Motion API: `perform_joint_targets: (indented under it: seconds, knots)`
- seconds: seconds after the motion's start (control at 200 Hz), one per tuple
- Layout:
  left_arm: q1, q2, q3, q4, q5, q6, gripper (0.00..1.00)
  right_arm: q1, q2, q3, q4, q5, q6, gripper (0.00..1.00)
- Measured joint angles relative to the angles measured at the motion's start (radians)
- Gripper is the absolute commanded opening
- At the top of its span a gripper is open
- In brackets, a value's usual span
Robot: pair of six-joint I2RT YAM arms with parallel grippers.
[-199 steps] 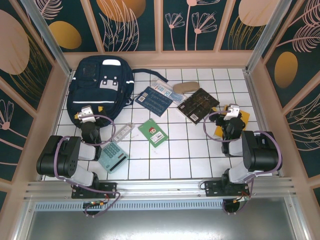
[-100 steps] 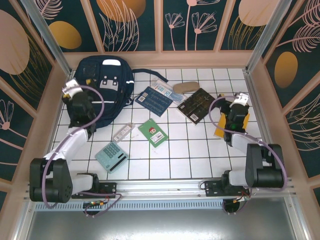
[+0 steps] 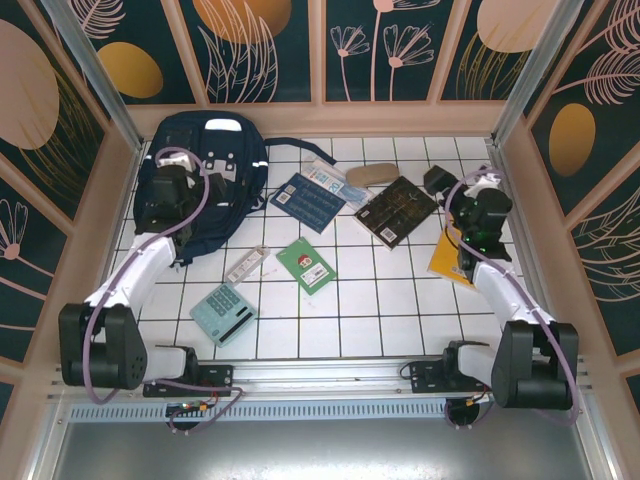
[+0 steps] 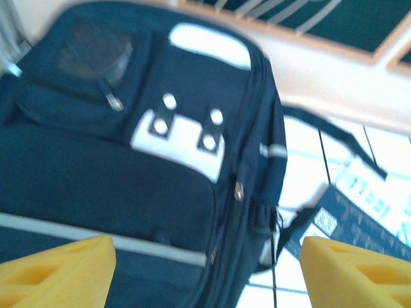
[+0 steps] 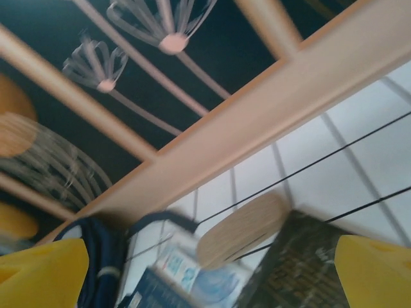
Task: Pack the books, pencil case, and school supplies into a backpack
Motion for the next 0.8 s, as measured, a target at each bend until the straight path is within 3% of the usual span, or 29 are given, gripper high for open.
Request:
perform_joint_targets:
  seconds: [0.195, 0.3, 0.591, 0.801]
  knots:
    - [-0.087, 0.116, 0.0, -0.037, -0.012, 0.06, 0.67, 0.167, -0.055, 0.009, -0.064, -0.014, -0.008, 0.99]
    - [-0.121, 0.19, 0.001, -0.055, -0.034, 0.103, 0.51, 0.194, -0.082, 0.007, -0.078, -0.014, -0.01, 0.99]
    - [-0.193, 0.371, 0.031, -0.102, -0.166, 0.202, 0.54, 0.262, -0.093, 0.007, -0.091, -0.013, -0.034, 0.99]
    - [-0.234, 0.468, 0.093, -0.113, -0.335, 0.25, 0.44, 0.302, -0.087, 0.007, -0.1, -0.01, -0.055, 0.99]
